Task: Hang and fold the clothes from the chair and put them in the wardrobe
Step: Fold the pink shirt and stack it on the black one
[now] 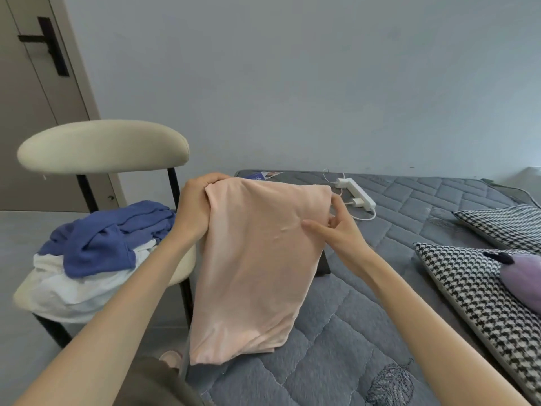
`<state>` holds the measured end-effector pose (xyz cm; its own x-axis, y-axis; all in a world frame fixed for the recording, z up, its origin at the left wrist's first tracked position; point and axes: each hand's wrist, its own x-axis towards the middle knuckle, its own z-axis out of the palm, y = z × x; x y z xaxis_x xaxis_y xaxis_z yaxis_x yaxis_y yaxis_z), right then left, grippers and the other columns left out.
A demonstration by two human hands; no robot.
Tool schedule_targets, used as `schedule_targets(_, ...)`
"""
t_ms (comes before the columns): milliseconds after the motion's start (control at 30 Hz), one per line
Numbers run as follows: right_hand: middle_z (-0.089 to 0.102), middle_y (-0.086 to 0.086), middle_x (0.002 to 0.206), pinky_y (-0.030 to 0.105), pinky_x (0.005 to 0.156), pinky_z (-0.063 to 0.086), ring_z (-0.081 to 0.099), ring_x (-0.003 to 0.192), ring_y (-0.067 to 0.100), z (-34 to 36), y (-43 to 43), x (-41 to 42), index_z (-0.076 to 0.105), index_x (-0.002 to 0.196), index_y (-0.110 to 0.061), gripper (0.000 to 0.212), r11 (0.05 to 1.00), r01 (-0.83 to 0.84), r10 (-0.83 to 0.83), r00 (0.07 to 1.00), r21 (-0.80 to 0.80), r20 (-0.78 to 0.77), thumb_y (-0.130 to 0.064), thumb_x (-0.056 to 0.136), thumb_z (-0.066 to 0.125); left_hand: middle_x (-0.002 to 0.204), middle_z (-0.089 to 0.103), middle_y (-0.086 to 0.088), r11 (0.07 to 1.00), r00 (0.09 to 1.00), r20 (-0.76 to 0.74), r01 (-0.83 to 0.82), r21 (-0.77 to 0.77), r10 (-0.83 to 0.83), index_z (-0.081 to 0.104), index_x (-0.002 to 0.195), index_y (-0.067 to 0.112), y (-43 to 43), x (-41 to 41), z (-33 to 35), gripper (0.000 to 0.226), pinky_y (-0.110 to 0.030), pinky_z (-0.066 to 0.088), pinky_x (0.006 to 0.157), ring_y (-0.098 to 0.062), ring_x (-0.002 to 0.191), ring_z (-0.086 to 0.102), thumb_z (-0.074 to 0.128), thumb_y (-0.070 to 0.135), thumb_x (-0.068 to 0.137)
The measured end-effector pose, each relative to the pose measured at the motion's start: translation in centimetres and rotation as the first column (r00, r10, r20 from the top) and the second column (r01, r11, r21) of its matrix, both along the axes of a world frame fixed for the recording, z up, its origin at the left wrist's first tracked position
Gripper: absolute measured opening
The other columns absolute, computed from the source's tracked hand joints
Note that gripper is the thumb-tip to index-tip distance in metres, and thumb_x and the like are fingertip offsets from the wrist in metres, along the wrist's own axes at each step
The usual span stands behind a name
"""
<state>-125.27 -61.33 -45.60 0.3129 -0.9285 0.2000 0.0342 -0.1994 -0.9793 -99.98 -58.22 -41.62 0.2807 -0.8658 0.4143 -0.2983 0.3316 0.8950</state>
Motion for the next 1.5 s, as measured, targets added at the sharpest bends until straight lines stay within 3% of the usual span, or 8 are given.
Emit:
schedule_targets(233,0.074,0.007,0.097,0.032,0.076,0.055,0.070,0.088,0.019,1.1,-2.6,0.8,0.063,0.112,-0.012,0.029,0.995,0.096,-0.097,0.994,-0.017,-0.046,-0.009,0.084,0.072,0.039,0.039,0.014,0.993,0.988,0.155,-0.020,0.116,0.002,0.049,0.040,0.028,-3.2,1.4,0.6,0.058,-0.027,0.023,0.052,-0.009,0.051,0.030,0.042,-0.009,0.084)
schedule_targets(567,0.069,0.006,0.099,0.032,0.075,0.047,0.060,0.085,0.018,10.1,-9.3,2.0,0.058,0.107,-0.011,0.015,0.968,0.209,-0.213,0.977,-0.135,-0.014,-0.007,0.092,0.056,0.089,0.065,0.002,0.998,0.979,0.192,0.060,0.033,-0.066,0.065,0.100,0.016,-10.2,2.8,8.0,0.039,-0.011,0.047,0.057,-0.010,0.080,0.058,0.044,-0.014,0.088)
schedule_targets(767,0.067,-0.003,0.100,0.020,0.078,0.049,0.061,0.089,0.007,9.4,-10.9,0.7,0.059,0.106,-0.019,0.029,0.936,0.307,-0.306,0.952,-0.171,0.032,0.003,0.089,0.051,0.088,0.062,0.010,0.994,0.955,0.287,0.096,-0.055,-0.077,0.062,0.099,0.016,-10.4,0.8,8.1,0.042,-0.004,0.042,0.064,0.004,0.080,0.055,0.037,-0.015,0.085)
schedule_targets(967,0.064,-0.012,0.105,0.013,0.082,0.048,0.058,0.098,0.000,-0.3,-7.7,-2.8,0.057,0.110,-0.025,0.037,0.965,0.258,-0.261,0.944,-0.044,-0.200,0.005,0.090,0.051,0.089,0.061,0.008,0.951,0.901,0.319,0.240,0.195,-0.293,0.057,0.094,0.021,-6.8,-0.5,-2.3,0.034,-0.016,0.040,0.068,0.005,0.076,0.053,0.046,-0.011,0.088)
schedule_targets(1100,0.069,-0.007,0.099,0.016,0.078,0.050,0.062,0.096,0.009,-5.3,-4.2,-5.4,0.064,0.106,-0.017,0.041,0.969,0.218,-0.182,0.948,0.117,-0.261,0.012,0.081,0.049,0.088,0.060,0.001,0.854,0.845,0.255,0.361,0.375,-0.470,0.056,0.088,0.019,-3.3,-1.1,-9.1,0.037,-0.021,0.039,0.074,0.004,0.077,0.052,0.041,-0.015,0.086)
schedule_targets(1267,0.071,0.011,0.100,0.040,0.093,0.049,0.063,0.099,0.025,-9.3,-0.2,-8.1,0.069,0.099,-0.007,0.042,0.947,0.135,-0.052,0.960,0.293,-0.273,-0.005,0.059,0.055,0.129,0.052,0.006,0.641,0.728,0.170,0.437,0.631,-0.664,0.053,0.127,0.013,0.9,-2.7,-13.4,0.035,-0.009,0.038,0.093,-0.006,0.120,0.046,0.041,-0.001,0.097)
schedule_targets(1400,0.068,0.016,0.098,0.037,0.083,0.049,0.061,0.095,0.027,-12.2,2.4,-9.9,0.066,0.101,0.003,0.049,0.875,0.016,0.126,0.958,0.484,-0.259,-0.002,0.053,0.058,0.146,0.039,0.008,0.463,0.673,0.068,0.428,0.777,-0.736,0.043,0.140,0.026,3.2,-3.2,-15.4,0.045,-0.037,0.029,0.115,-0.013,0.135,0.035,0.044,0.010,0.098)
schedule_targets(1500,0.065,0.013,0.093,0.037,0.081,0.045,0.057,0.093,0.027,-14.0,4.0,-10.6,0.066,0.098,0.000,0.051,0.774,-0.082,0.304,0.918,0.628,-0.254,-0.004,0.047,0.065,0.144,0.037,0.006,0.348,0.671,0.009,0.374,0.859,-0.742,0.036,0.144,0.020,5.2,-4.1,-16.3,0.045,-0.027,0.035,0.108,-0.017,0.134,0.038,0.043,0.012,0.100)
